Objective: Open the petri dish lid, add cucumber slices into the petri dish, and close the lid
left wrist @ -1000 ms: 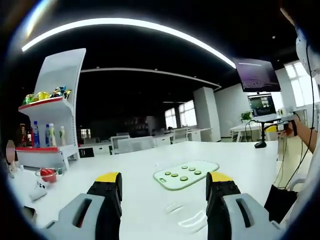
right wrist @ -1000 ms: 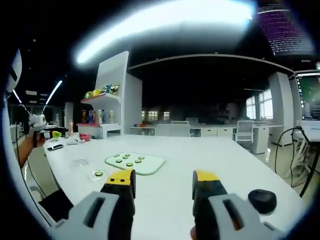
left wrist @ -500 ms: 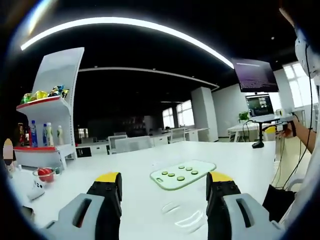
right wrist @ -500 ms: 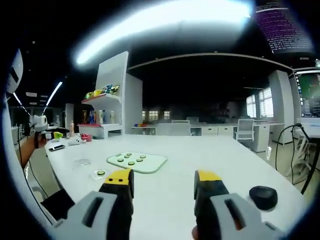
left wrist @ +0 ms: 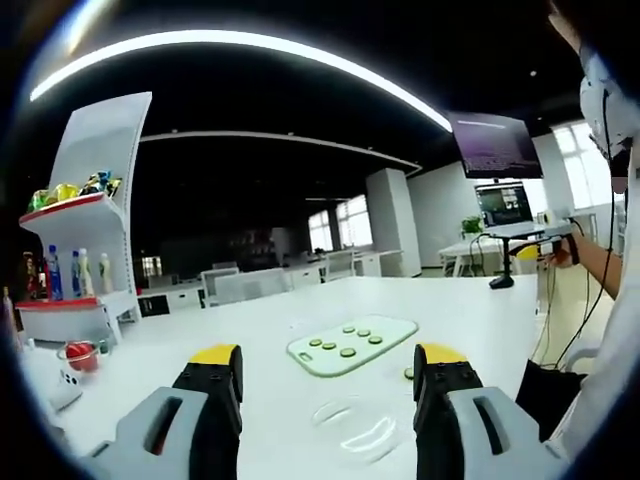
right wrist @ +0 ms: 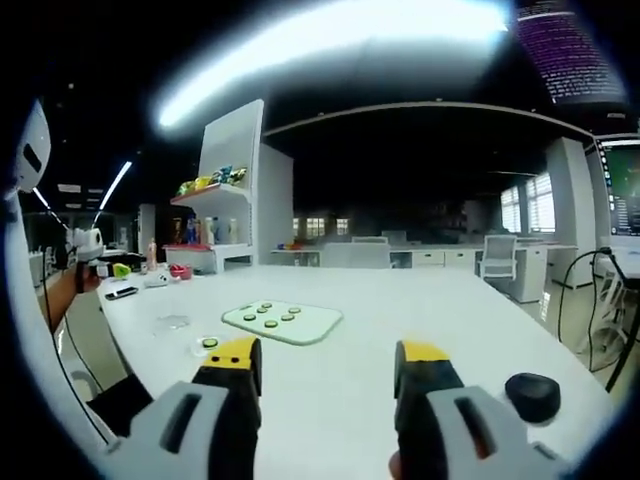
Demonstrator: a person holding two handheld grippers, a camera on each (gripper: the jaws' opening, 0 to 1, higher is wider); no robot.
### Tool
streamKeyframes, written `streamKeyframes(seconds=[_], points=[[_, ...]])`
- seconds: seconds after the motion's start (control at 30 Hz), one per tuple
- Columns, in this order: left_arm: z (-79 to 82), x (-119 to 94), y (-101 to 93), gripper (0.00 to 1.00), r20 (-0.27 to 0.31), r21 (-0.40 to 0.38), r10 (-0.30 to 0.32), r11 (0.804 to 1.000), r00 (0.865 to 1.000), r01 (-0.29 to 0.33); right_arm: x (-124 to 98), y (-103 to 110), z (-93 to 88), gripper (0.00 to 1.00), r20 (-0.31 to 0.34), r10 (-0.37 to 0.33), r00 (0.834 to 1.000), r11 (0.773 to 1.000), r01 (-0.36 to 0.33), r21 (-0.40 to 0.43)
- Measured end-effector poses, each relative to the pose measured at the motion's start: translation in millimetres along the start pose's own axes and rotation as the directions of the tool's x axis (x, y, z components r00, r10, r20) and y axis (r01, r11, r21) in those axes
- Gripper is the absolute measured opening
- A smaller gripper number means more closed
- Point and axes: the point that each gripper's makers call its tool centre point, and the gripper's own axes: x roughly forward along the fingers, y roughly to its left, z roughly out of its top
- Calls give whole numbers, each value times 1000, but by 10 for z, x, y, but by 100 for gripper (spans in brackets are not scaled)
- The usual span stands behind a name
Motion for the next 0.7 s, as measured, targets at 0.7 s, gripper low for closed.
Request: streamKeyframes(seconds=[0.7], points=[[-114, 5, 37, 71, -39, 24, -108, 994, 993, 109, 523, 500, 286, 58, -18, 216, 976, 975, -217, -47]])
